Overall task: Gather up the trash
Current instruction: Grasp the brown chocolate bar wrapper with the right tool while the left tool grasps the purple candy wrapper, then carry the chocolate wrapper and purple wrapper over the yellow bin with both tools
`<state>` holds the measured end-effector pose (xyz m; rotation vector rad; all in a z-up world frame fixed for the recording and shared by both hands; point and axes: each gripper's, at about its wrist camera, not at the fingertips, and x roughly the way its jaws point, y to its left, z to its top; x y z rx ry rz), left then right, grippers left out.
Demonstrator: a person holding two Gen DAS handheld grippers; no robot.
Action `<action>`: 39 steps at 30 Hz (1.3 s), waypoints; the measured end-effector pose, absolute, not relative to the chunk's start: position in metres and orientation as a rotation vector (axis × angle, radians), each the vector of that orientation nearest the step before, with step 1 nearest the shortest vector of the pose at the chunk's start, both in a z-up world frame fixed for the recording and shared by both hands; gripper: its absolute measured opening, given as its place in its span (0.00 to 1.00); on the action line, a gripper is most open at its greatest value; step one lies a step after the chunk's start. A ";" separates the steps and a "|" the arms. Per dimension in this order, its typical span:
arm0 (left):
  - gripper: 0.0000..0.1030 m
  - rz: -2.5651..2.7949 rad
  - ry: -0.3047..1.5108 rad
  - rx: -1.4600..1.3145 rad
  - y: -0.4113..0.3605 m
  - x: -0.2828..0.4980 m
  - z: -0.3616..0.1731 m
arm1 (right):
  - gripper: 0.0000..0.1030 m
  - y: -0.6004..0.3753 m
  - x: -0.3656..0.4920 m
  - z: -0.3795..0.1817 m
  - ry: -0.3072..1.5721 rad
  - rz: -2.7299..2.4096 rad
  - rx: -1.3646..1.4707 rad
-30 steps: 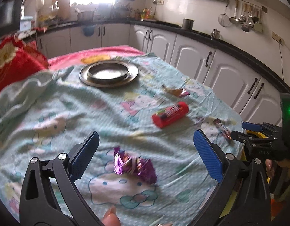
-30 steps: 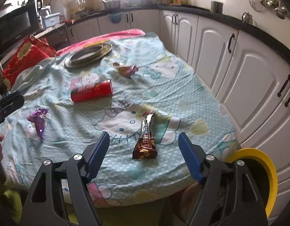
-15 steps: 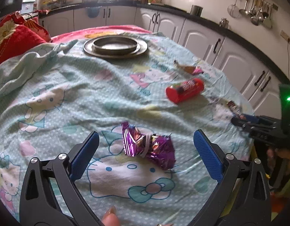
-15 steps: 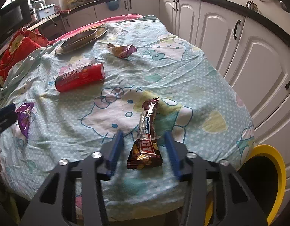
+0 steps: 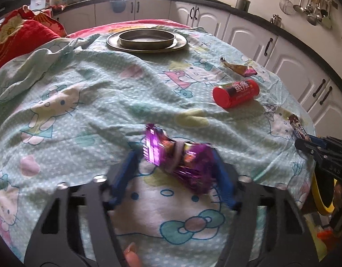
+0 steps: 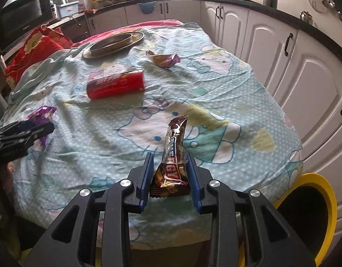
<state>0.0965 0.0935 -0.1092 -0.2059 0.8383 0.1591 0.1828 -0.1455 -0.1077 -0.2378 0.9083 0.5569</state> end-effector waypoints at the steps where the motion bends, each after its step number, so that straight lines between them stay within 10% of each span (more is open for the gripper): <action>1: 0.37 0.162 0.836 -0.206 0.094 0.096 -0.109 | 0.28 -0.145 0.181 -0.107 0.907 0.563 -0.237; 6: 0.17 0.142 0.833 -0.219 0.097 0.095 -0.106 | 0.28 -0.146 0.175 -0.100 0.894 0.573 -0.230; 39: 0.16 -0.204 0.706 -0.152 -0.027 0.112 -0.032 | 0.28 -0.253 0.151 -0.024 0.709 0.447 -0.006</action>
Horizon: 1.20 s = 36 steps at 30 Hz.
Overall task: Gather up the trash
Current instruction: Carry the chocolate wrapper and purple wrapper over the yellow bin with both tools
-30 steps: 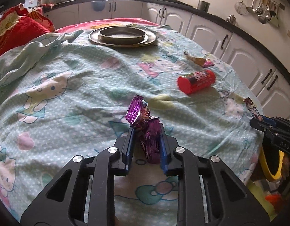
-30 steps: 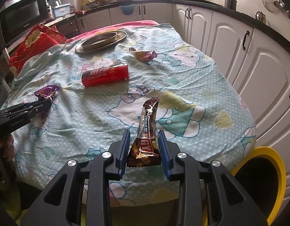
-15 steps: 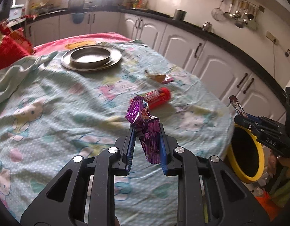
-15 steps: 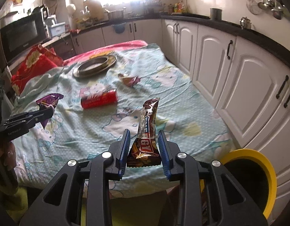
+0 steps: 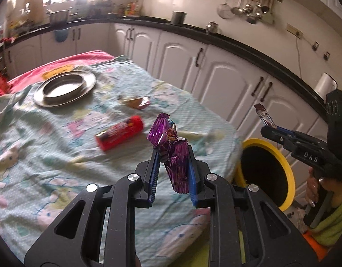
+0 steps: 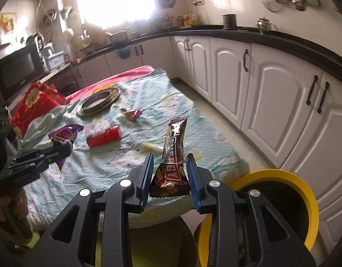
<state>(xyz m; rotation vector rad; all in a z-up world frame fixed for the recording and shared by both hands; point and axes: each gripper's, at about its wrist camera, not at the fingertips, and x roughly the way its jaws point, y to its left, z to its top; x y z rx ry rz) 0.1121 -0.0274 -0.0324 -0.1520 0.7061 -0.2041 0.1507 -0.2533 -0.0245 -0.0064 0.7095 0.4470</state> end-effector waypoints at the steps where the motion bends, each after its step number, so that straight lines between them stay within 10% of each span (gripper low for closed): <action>1: 0.16 -0.213 0.705 -0.148 -0.031 0.113 -0.032 | 0.28 -0.260 0.150 -0.023 0.706 0.434 0.007; 36: 0.16 -0.475 0.722 0.010 -0.163 0.114 -0.036 | 0.28 -0.396 0.118 -0.032 0.691 0.183 0.156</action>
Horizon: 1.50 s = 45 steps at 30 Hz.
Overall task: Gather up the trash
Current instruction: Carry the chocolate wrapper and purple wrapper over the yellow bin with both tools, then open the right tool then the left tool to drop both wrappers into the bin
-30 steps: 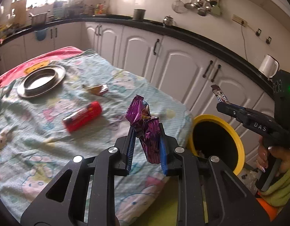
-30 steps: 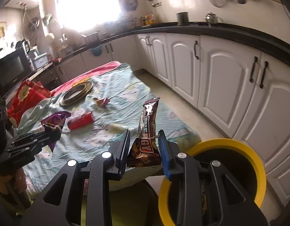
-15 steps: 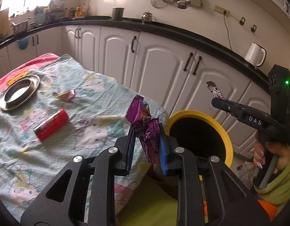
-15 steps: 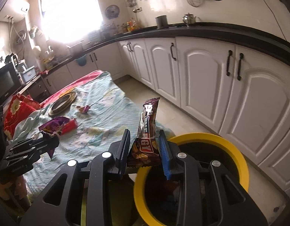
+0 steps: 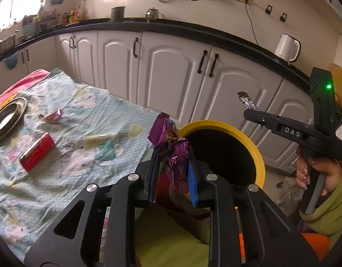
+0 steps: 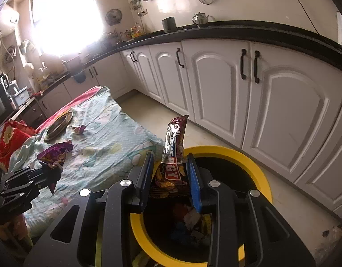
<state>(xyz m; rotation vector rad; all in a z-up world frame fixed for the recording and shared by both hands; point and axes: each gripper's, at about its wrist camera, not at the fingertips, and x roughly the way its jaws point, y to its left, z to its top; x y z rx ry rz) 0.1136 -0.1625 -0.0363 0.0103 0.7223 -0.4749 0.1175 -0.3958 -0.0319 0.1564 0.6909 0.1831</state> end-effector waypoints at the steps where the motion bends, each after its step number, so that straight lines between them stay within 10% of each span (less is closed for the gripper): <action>1: 0.16 -0.485 0.723 0.015 -0.167 0.113 -0.037 | 0.28 -0.399 0.116 -0.033 0.691 0.178 0.159; 45: 0.18 -0.716 0.847 0.154 -0.275 0.135 -0.094 | 0.30 -0.469 0.114 -0.080 0.785 0.068 0.248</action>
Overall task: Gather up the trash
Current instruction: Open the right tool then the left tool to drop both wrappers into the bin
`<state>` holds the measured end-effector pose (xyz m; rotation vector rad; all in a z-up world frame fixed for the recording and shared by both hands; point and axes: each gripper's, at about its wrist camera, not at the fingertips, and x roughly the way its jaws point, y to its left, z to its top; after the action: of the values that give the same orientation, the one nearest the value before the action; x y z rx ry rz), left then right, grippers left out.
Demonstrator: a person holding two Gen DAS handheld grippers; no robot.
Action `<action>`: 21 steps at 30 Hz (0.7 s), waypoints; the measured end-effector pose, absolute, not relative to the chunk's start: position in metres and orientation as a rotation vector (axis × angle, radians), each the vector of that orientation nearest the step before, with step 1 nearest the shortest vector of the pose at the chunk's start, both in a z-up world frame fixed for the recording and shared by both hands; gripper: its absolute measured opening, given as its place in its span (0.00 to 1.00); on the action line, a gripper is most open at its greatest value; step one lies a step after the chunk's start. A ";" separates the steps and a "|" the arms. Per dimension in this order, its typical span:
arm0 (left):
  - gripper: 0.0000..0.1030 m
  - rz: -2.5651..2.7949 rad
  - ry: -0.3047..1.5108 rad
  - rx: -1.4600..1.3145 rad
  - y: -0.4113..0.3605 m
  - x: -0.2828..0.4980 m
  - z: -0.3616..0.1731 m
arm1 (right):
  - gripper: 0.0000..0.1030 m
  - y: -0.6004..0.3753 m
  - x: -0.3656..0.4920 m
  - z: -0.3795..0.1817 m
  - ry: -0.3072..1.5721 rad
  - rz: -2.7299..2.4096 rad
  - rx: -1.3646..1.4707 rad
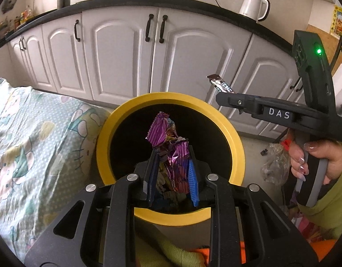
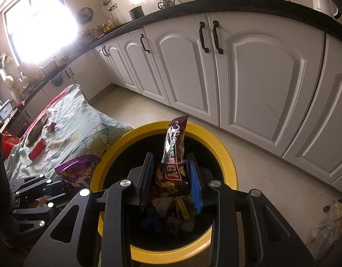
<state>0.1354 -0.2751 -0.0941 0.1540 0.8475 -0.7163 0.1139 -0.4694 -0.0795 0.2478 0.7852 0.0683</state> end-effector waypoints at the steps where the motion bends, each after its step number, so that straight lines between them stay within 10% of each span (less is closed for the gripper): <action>1: 0.18 -0.718 0.850 0.157 -0.276 0.135 -0.095 | 0.30 -0.469 0.115 -0.080 0.787 0.069 0.250; 21: 0.33 -0.702 0.867 0.166 -0.280 0.141 -0.106 | 0.36 -0.476 0.116 -0.084 0.791 0.054 0.286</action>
<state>0.1411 -0.2797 -0.1057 0.1662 0.8666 -0.7024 0.1162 -0.4761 -0.0837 0.2862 0.7910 0.0537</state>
